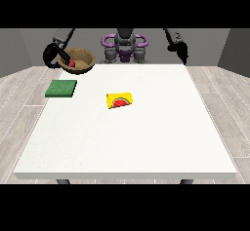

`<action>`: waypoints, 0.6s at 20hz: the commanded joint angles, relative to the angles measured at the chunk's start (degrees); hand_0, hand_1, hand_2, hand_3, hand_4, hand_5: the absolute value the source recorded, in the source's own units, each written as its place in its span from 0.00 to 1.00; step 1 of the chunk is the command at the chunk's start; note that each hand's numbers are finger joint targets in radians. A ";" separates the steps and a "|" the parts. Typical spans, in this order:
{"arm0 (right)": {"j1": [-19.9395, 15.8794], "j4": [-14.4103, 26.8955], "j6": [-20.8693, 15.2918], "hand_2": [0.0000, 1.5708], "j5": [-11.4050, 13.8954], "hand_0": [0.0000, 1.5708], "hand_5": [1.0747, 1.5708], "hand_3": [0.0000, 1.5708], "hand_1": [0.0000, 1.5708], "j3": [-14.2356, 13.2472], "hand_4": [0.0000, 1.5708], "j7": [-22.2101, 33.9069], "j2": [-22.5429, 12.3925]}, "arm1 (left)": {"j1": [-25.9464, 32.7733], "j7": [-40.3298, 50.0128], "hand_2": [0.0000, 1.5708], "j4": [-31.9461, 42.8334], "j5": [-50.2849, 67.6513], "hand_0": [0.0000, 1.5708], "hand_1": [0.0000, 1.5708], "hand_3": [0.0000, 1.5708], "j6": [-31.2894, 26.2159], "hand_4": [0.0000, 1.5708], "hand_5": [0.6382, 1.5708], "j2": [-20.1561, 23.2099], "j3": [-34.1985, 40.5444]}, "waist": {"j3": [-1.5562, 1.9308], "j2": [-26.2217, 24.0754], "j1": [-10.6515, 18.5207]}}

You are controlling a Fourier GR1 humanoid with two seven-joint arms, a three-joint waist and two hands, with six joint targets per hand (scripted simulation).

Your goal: Pick the cup and pour the ball into the bowl, then pick the bowl and place it on the pad

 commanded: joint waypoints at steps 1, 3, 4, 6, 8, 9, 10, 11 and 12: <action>0.36 1.84 3.14 1.00 -1.31 1.00 1.00 0.30 1.00 -3.82 0.53 -2.60 -6.37 | -1.01 -0.01 0.00 -2.38 1.93 0.00 0.00 0.00 -3.15 0.77 0.90 2.99 1.69 | 0.03 3.08 2.35; 2.56 3.84 2.29 1.00 -1.58 1.00 1.00 0.00 1.00 -5.44 0.57 -9.48 -7.15 | -3.53 3.54 0.00 -5.40 5.08 0.00 0.00 0.00 -6.36 0.82 0.94 6.18 3.71 | 0.08 4.55 4.68; 1.92 3.44 4.52 1.00 -3.81 1.00 1.00 0.00 1.00 -7.54 0.58 -9.11 -9.39 | -3.45 0.35 0.00 -3.24 8.23 0.00 0.00 0.00 -8.24 0.83 0.95 9.03 8.08 | 0.06 5.96 3.88; 1.15 3.02 1.90 1.00 -3.60 1.00 1.00 0.00 1.00 -7.75 0.56 -9.87 -7.96 | -5.78 0.06 0.00 -0.66 11.61 0.00 0.00 0.00 -12.42 0.84 0.99 15.52 13.01 | 0.03 8.95 4.51; 3.62 4.00 3.12 1.00 -4.73 1.00 1.00 0.00 1.00 -8.98 0.55 -13.43 -7.96 | -4.95 0.18 0.00 0.00 13.84 0.00 0.00 0.00 -14.99 0.82 1.00 19.15 15.91 | 0.05 8.93 5.00; 1.86 3.73 0.70 1.00 -4.22 1.00 1.00 0.00 1.00 -8.80 0.55 -12.10 -6.94 | -7.16 1.48 0.00 1.96 15.09 0.00 0.00 0.00 -15.46 0.82 1.00 20.53 17.31 | 0.02 10.33 4.51; 2.53 4.22 1.93 1.00 -3.98 1.00 1.00 0.00 1.00 -9.19 0.52 -13.89 -9.01 | -4.94 -1.32 0.00 1.88 15.06 0.00 0.00 0.00 -16.65 0.81 1.00 20.30 17.36 | 0.02 10.26 5.03; 3.28 1.64 1.46 1.00 -2.65 1.00 1.00 0.00 1.00 -6.89 0.51 -11.40 -7.52 | -4.40 -2.36 0.00 6.79 16.23 0.00 0.00 0.00 -18.52 0.82 1.00 23.14 20.18 | -0.05 8.95 3.21; 3.34 3.41 1.83 1.00 -4.91 1.00 0.99 0.00 1.00 -9.69 0.51 -14.99 -7.74 | -4.07 -4.55 0.00 6.28 16.52 0.00 0.00 0.00 -19.42 0.81 1.00 23.41 20.58 | 0.00 11.54 3.72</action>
